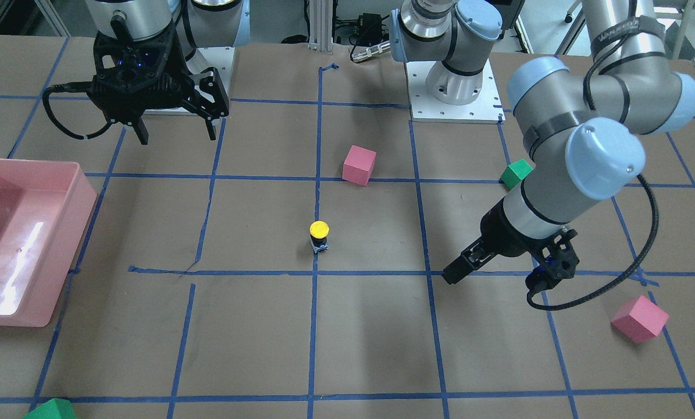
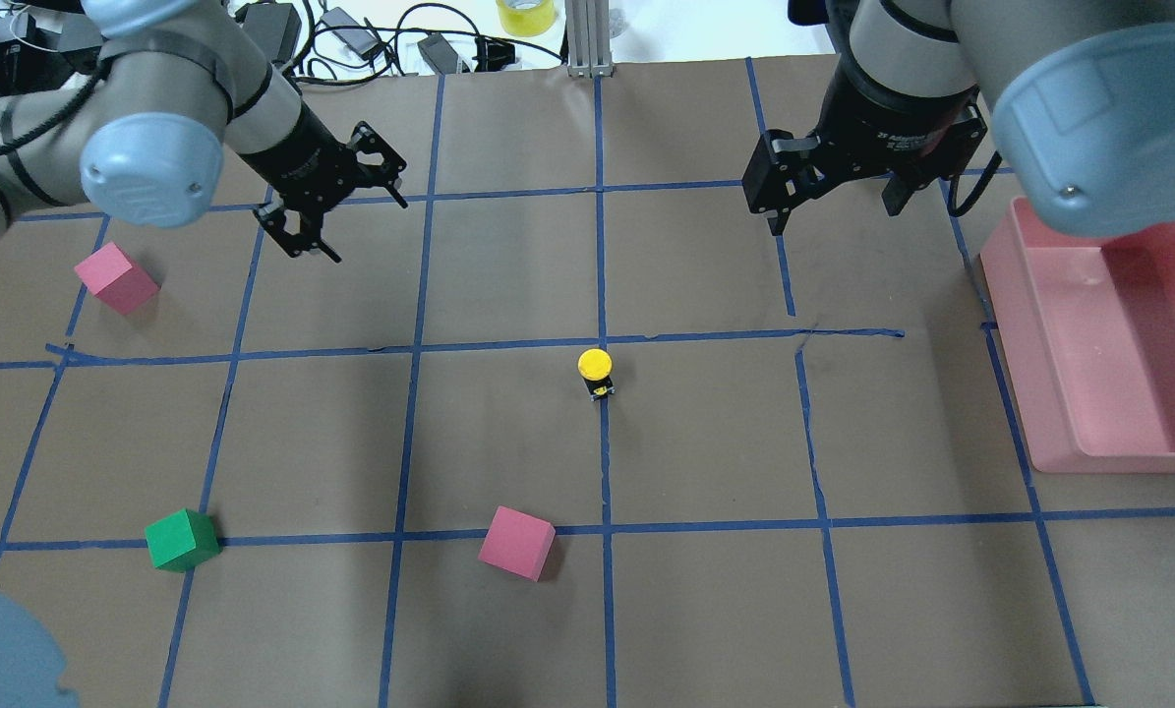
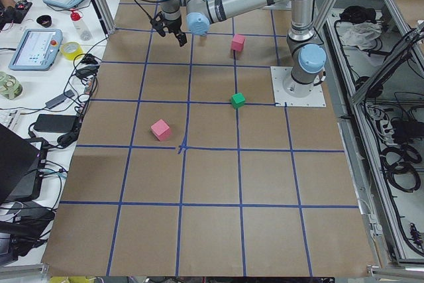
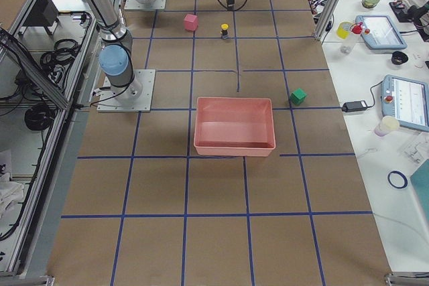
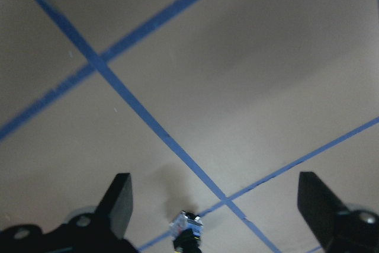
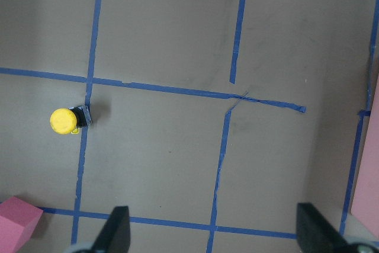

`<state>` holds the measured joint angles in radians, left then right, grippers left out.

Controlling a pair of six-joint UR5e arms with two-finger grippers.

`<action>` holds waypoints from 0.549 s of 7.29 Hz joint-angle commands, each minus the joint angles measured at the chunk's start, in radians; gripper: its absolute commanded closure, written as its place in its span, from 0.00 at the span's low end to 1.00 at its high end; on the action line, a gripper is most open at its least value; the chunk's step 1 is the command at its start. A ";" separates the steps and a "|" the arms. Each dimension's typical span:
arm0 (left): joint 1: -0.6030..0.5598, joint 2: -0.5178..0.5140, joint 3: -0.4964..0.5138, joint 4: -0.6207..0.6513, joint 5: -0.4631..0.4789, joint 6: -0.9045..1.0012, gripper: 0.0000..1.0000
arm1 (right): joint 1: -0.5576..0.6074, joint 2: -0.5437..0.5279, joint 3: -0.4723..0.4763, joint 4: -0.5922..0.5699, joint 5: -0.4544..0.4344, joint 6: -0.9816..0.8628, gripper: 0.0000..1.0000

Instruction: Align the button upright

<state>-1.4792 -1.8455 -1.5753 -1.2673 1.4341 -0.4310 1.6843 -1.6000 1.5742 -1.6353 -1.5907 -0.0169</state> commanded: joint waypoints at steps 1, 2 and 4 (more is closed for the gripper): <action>-0.004 0.116 0.090 -0.142 0.115 0.265 0.00 | 0.000 0.000 0.000 0.000 0.000 0.000 0.00; -0.004 0.167 0.103 -0.226 0.155 0.276 0.00 | 0.000 0.000 0.000 0.000 0.000 0.000 0.00; -0.007 0.193 0.101 -0.273 0.167 0.474 0.00 | 0.000 0.003 -0.017 -0.020 0.006 -0.012 0.00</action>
<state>-1.4840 -1.6730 -1.4786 -1.5103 1.5928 -0.0781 1.6843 -1.5992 1.5705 -1.6406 -1.5894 -0.0197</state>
